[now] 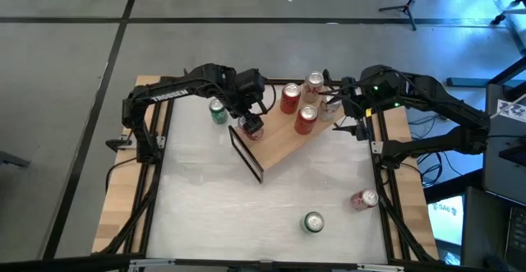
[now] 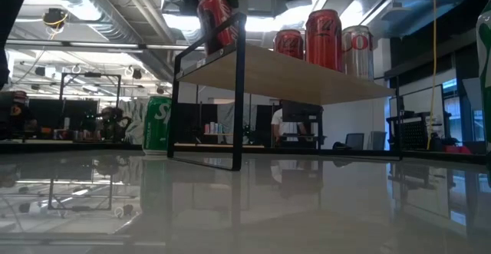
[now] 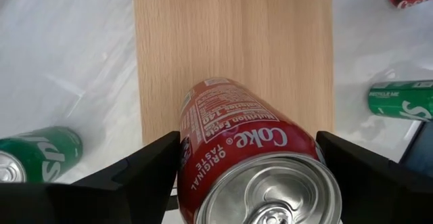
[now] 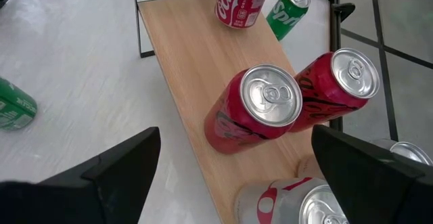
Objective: Place canned beverage on shelf
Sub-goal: Put the left red and white soda can on the shelf
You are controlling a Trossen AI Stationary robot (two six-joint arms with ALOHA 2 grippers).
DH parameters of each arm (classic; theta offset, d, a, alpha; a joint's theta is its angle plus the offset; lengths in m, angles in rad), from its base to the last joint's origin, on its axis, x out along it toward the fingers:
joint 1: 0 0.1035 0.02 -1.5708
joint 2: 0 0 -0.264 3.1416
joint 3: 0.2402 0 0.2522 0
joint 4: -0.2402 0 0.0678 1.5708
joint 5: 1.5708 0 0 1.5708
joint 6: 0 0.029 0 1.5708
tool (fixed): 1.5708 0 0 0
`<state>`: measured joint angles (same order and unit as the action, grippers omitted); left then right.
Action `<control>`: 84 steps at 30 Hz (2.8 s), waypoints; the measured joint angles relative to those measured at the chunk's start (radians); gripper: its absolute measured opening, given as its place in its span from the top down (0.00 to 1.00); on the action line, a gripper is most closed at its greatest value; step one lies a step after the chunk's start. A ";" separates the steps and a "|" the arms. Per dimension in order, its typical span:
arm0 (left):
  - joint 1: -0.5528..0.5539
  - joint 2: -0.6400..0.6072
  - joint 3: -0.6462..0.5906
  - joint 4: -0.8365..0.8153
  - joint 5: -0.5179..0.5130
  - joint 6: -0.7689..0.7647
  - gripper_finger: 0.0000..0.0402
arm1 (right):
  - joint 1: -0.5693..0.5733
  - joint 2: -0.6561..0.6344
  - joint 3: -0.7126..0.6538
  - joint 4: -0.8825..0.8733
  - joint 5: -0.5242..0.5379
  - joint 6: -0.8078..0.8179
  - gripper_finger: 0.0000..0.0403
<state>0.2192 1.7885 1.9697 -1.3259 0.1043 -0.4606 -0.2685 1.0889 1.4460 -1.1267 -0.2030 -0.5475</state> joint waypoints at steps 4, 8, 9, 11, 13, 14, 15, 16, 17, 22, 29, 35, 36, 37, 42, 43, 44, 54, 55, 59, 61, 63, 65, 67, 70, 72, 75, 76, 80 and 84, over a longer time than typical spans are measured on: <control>0.000 0.000 0.000 0.004 0.000 0.000 0.22 | 0.000 0.000 0.000 0.000 0.000 0.000 0.06; 0.000 0.000 0.000 0.004 0.000 -0.001 0.22 | 0.000 0.000 0.000 0.000 0.000 0.000 0.06; 0.000 0.000 0.000 0.004 0.000 -0.001 0.22 | 0.000 0.000 0.000 0.000 0.000 0.000 0.06; 0.000 0.000 0.000 0.004 0.000 -0.001 0.22 | 0.000 0.000 0.000 0.000 0.000 0.000 0.06; 0.000 0.000 0.000 0.004 0.000 -0.002 0.22 | 0.000 0.000 0.000 0.000 0.000 0.000 0.06; 0.000 0.000 0.000 0.004 0.000 -0.002 0.22 | 0.000 0.000 0.000 0.000 0.000 0.000 0.06; 0.000 0.000 0.000 0.004 0.000 -0.002 0.22 | 0.000 0.000 0.000 0.000 0.000 0.000 0.06; 0.000 0.000 0.000 0.004 0.000 -0.002 0.22 | 0.000 0.000 0.000 0.000 0.000 0.000 0.06; 0.000 0.000 0.000 0.004 0.000 -0.002 0.22 | 0.000 0.000 0.000 0.000 0.000 0.000 0.06; 0.000 0.000 0.000 0.004 0.000 -0.001 0.22 | 0.000 0.000 0.000 0.000 0.000 0.000 0.06; 0.000 0.000 0.000 0.003 0.000 -0.001 0.22 | 0.000 0.000 0.000 0.000 0.000 0.000 0.06; 0.000 0.000 0.000 0.003 0.000 -0.002 0.22 | 0.000 0.000 0.000 0.000 0.000 0.000 0.06; 0.000 0.000 0.000 0.003 0.000 -0.002 0.22 | 0.000 0.000 0.000 0.000 0.000 0.000 0.06; 0.000 0.000 0.000 0.003 0.000 -0.002 0.22 | 0.000 0.000 0.000 0.000 0.000 0.000 0.06; 0.000 0.000 0.000 0.003 0.000 -0.002 0.22 | 0.000 0.000 0.000 0.000 0.000 0.000 0.06; 0.000 0.000 0.000 0.003 0.000 -0.002 0.22 | 0.000 0.000 0.000 0.000 0.000 0.000 0.06; 0.000 0.000 0.000 0.003 0.000 -0.003 0.22 | 0.000 0.000 0.000 0.000 0.000 0.000 0.06; 0.000 0.000 0.000 0.006 0.002 -0.007 0.13 | 0.000 0.000 0.000 0.000 0.000 0.000 0.06; 0.000 0.000 0.000 0.006 0.002 -0.008 0.12 | 0.000 0.000 0.000 0.000 0.000 0.000 0.06; 0.000 0.000 0.000 0.005 0.002 -0.008 0.11 | 0.000 0.000 0.000 -0.001 0.000 0.000 0.06; 0.001 0.000 0.000 0.005 0.010 -0.006 0.11 | 0.000 0.000 0.000 -0.001 0.000 0.000 0.06; 0.004 0.000 0.000 0.005 0.021 -0.002 0.11 | 0.000 0.000 0.000 -0.001 0.000 0.000 0.06; 0.005 0.000 0.000 0.005 0.021 -0.001 0.12 | 0.000 0.000 0.000 -0.001 0.000 0.000 0.06; 0.006 0.000 0.000 0.004 0.014 0.000 0.12 | 0.000 0.000 0.000 -0.001 0.000 0.000 0.06; 0.005 0.000 0.000 0.004 0.010 0.000 0.12 | 0.000 0.000 0.000 -0.001 0.000 0.000 0.06; 0.005 -0.002 0.000 0.003 0.009 0.000 0.12 | 0.000 0.000 0.000 -0.001 0.000 0.000 0.06; 0.000 -0.011 0.000 0.002 -0.018 0.003 0.12 | 0.000 0.000 0.000 -0.001 0.000 0.000 0.06; 0.000 -0.017 0.000 0.002 -0.035 0.008 0.12 | 0.000 0.000 0.000 -0.001 0.000 0.000 0.06; -0.011 -0.041 0.000 0.020 -0.092 0.027 0.12 | 0.000 0.000 0.000 -0.001 0.000 0.000 0.06; -0.025 -0.057 0.000 0.040 -0.103 0.038 0.12 | 0.000 0.000 0.000 -0.001 0.000 0.000 0.06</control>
<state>0.1945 1.7314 1.9701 -1.2864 0.0011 -0.4230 -0.2687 1.0893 1.4460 -1.1275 -0.2028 -0.5476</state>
